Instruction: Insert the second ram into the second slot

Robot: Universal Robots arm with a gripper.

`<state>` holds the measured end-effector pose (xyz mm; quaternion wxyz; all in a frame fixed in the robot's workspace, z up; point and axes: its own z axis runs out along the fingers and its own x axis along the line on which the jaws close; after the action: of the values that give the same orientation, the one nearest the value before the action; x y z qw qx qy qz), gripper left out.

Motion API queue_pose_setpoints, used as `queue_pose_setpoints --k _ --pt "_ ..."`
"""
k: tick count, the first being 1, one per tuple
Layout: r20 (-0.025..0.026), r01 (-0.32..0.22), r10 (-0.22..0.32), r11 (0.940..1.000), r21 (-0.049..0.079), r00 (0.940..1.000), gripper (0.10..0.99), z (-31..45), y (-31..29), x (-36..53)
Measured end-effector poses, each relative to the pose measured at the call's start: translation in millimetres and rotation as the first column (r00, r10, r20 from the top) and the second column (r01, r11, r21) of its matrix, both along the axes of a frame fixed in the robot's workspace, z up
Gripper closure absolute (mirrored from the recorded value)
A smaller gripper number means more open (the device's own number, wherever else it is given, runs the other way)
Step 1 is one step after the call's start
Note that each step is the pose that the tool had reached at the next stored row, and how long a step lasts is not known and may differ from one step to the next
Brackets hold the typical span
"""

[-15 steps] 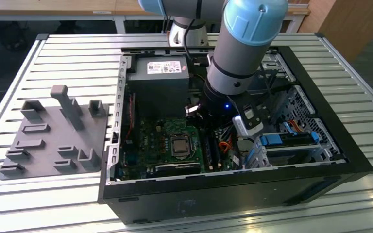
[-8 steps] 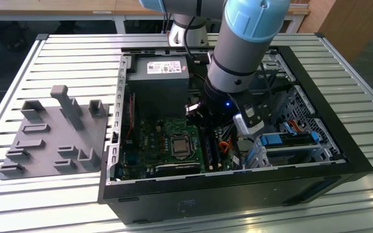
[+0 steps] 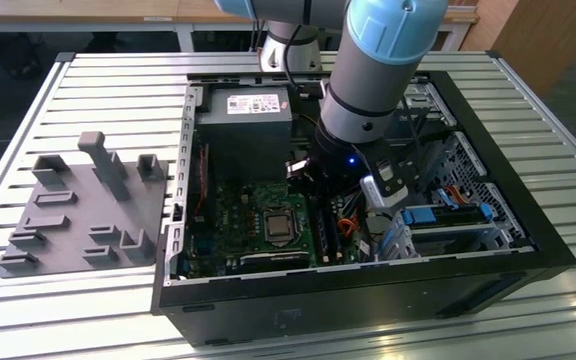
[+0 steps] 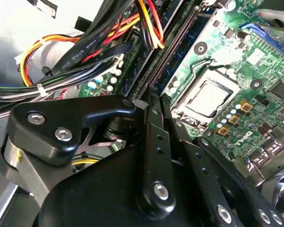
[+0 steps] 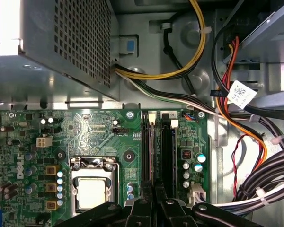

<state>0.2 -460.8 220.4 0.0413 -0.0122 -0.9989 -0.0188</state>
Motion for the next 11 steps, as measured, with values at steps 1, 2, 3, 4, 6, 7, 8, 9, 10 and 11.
queue_pose_setpoints --k 1,2,3,4,6,7,8,9,10,11 --pt "0.0 -0.002 0.002 1.0 0.0 1.0 0.953 -0.2 0.0 -0.1" --pt "0.0 -0.004 0.004 1.0 0.0 1.0 0.953 -0.4 0.1 -0.2" --pt "0.0 -0.008 0.008 1.0 -0.002 1.0 0.953 -0.6 0.1 -0.2" --pt "-0.0001 -0.01 0.01 0.9999 -0.003 0.9999 0.953 -0.8 0.0 -0.2" --pt "-0.0001 -0.01 0.01 0.9999 -0.004 0.9999 0.953 -1.0 0.0 -0.2" --pt "0.0 -0.01 0.01 0.9999 -0.004 0.9999 0.953 -1.1 0.0 -0.2" --pt "0.0 -0.01 0.01 0.9999 -0.003 1.0 0.953 -1.3 0.0 -0.2" --pt "0.0 -0.009 0.009 1.0 -0.003 1.0 0.953 -1.4 0.0 -0.2" --pt "0.0001 -0.006 0.006 1.0 -0.003 1.0 0.953 -1.6 0.0 -0.2" --pt "0.0001 -0.004 0.004 1.0 -0.003 1.0 0.953 -1.8 0.0 -0.2"
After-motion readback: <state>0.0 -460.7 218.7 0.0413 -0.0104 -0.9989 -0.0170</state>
